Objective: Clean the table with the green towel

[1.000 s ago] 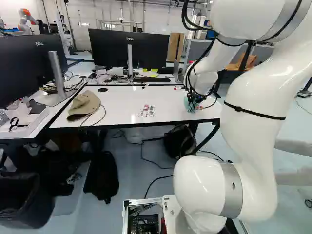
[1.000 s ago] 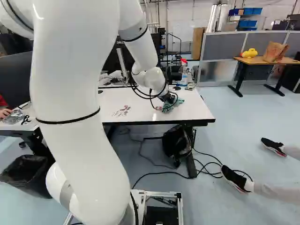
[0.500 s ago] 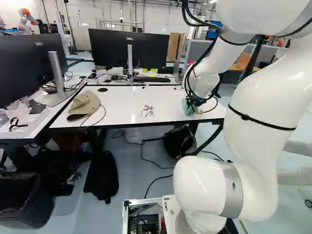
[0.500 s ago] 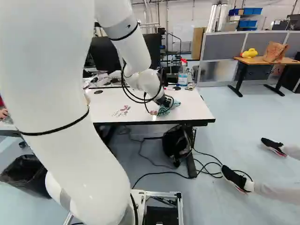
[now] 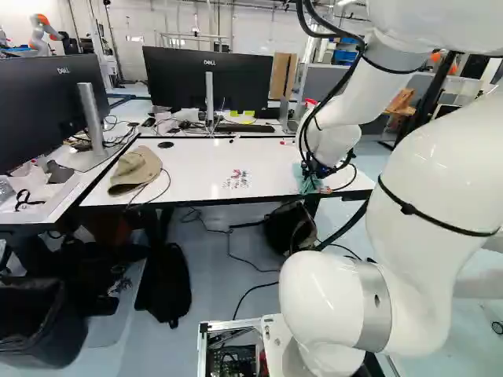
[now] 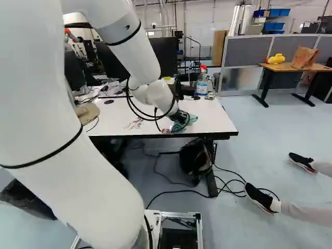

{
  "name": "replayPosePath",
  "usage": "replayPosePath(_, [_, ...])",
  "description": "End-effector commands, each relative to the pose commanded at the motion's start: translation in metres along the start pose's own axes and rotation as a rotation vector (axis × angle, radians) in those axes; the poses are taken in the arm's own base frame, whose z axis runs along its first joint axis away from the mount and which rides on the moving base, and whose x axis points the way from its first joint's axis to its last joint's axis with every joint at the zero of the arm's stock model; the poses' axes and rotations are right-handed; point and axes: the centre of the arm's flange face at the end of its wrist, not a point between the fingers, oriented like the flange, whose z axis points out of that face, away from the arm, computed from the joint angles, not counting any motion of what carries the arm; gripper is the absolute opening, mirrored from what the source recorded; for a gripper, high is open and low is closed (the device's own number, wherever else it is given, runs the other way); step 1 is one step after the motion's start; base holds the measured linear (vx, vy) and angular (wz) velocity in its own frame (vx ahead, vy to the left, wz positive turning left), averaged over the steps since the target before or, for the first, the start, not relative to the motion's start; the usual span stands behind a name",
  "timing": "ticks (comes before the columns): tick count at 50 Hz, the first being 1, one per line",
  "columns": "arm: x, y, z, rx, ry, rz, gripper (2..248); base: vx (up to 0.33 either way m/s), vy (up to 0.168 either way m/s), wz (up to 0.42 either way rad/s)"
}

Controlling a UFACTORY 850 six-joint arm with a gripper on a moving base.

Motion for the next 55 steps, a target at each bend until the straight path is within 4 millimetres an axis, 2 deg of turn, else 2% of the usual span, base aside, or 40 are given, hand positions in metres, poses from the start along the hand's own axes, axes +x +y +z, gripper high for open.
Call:
replayPosePath(7, [-0.003, 0.009, -0.002, -0.014, 0.0, 0.018, 42, 0.0, 0.0, 0.0])
replayPosePath(21, [0.011, 0.025, 0.007, -0.037, 0.002, 0.048, 42, 0.0, 0.0, 0.0])
replayPosePath(55, [0.061, 0.008, 0.046, -0.011, 0.014, 0.015, 42, 0.0, 0.0, 0.0])
